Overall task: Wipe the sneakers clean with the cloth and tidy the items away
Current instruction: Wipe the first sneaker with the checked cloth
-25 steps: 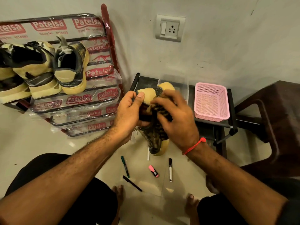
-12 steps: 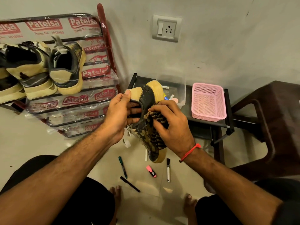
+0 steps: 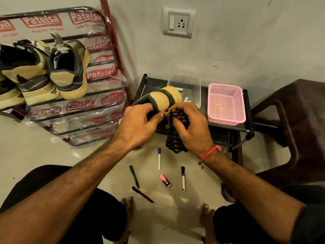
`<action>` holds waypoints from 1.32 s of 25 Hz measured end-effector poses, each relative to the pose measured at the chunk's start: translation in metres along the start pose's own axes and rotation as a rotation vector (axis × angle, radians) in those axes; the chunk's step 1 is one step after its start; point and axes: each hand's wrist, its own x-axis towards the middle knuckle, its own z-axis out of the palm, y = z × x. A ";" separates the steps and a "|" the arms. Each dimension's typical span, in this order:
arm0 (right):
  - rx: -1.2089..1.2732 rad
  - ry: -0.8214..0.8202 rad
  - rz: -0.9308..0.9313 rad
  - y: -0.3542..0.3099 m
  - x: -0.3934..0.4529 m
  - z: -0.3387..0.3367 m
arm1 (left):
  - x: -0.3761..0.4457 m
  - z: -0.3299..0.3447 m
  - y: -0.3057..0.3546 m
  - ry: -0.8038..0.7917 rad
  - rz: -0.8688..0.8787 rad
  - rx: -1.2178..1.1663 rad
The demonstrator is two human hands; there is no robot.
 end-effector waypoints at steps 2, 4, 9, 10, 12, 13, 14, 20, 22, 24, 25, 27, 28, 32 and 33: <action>0.013 0.000 0.015 -0.001 0.000 0.000 | -0.001 0.000 -0.003 0.061 0.142 0.168; 0.013 0.010 0.020 -0.002 0.002 -0.001 | -0.001 0.000 -0.004 0.130 0.258 0.361; 0.039 0.056 0.024 -0.005 0.008 -0.007 | -0.002 0.003 -0.013 0.175 0.461 0.456; 0.050 0.062 0.015 -0.006 0.008 -0.010 | -0.001 0.002 -0.017 0.105 0.482 0.335; 0.093 0.082 0.011 -0.009 0.010 -0.015 | 0.003 0.002 -0.021 -0.060 0.464 0.006; 0.134 0.092 0.027 -0.011 0.012 -0.018 | 0.003 0.004 -0.021 -0.101 0.430 -0.119; 0.193 0.101 0.053 -0.012 0.016 -0.022 | 0.003 0.006 -0.021 -0.114 0.382 -0.201; 0.566 0.103 0.132 -0.028 0.023 -0.034 | 0.000 0.011 -0.014 -0.160 0.357 -0.195; 0.622 0.088 0.147 -0.032 0.020 -0.033 | 0.001 0.012 -0.016 -0.178 0.400 -0.159; 0.647 0.079 0.192 -0.031 0.021 -0.034 | 0.002 0.012 -0.014 -0.194 0.424 -0.184; 0.661 0.073 0.221 -0.030 0.023 -0.034 | 0.002 0.011 -0.012 -0.190 0.414 -0.218; 0.647 0.012 0.260 -0.027 0.026 -0.035 | 0.003 0.011 -0.010 -0.173 0.310 -0.365; 0.566 -0.054 0.244 -0.025 0.026 -0.036 | 0.004 0.010 -0.011 -0.166 0.217 -0.480; 0.023 -0.358 0.036 -0.015 0.022 -0.039 | 0.009 0.004 -0.012 -0.073 -0.012 -0.791; -0.020 -0.377 0.011 -0.015 0.021 -0.038 | 0.009 0.003 -0.010 -0.048 -0.050 -0.831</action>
